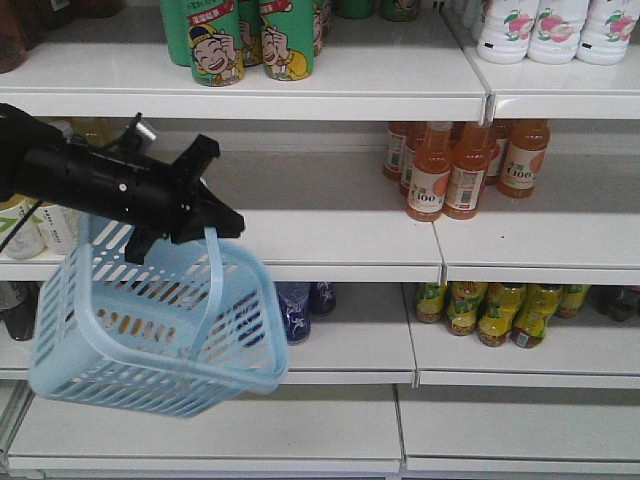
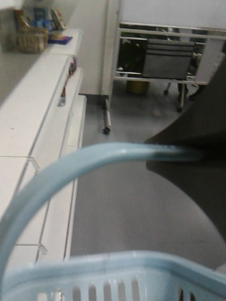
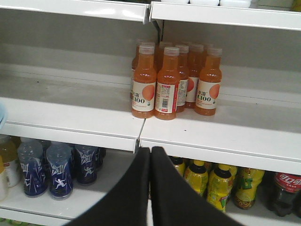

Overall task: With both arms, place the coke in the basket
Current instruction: 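Grasp the basket handle with the left gripper and lift it off the shelf, then lower the held basket in front of the robot with the left gripper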

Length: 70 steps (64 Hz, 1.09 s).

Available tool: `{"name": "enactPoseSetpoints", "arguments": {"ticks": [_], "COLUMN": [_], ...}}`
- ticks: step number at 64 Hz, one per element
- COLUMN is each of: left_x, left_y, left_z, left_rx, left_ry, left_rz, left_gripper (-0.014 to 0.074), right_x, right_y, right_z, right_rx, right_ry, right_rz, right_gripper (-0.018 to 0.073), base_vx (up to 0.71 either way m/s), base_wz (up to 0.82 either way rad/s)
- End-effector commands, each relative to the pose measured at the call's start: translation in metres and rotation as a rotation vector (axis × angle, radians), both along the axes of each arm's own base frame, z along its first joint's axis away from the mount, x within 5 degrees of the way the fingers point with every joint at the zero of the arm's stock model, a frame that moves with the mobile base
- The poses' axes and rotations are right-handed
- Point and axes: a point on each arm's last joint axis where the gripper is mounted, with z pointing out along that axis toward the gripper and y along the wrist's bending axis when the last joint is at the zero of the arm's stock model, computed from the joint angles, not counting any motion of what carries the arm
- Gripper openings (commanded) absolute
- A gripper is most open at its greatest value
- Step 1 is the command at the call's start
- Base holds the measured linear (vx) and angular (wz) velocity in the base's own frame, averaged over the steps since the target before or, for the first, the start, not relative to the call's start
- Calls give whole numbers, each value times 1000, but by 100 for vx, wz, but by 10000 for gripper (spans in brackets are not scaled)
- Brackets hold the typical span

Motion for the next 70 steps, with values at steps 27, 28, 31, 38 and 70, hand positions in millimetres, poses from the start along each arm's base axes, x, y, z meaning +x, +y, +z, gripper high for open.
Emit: {"name": "enactPoseSetpoints", "arguments": {"ticks": [27,28,31,38,70], "left_x": [-90,-91,-94,-101,-115], "left_y": [-44,-44,-42,-40,-44], "left_z": [-33,-35,-41,-50,-54], "left_rx": [-214,-225,-239,-281,-338], "left_ry": [-43,-42,-37,-23,9], "left_rz": [-137,-127,-112,-81,-154], "left_gripper": [-8,-8,-8,-8,-8], "right_x": [0,0,0,0,0], "right_y": [0,0,0,0,0], "right_z": [5,5,5,5,5], "right_rx": [1,1,1,1,1], "right_ry": [-82,-82,-82,-82,-82], "right_rz": [-3,-3,-3,-3,-3], "right_gripper": [-10,-10,-10,-10,-10], "base_vx": [0,0,0,0,0], "base_wz": [0,0,0,0,0]}}
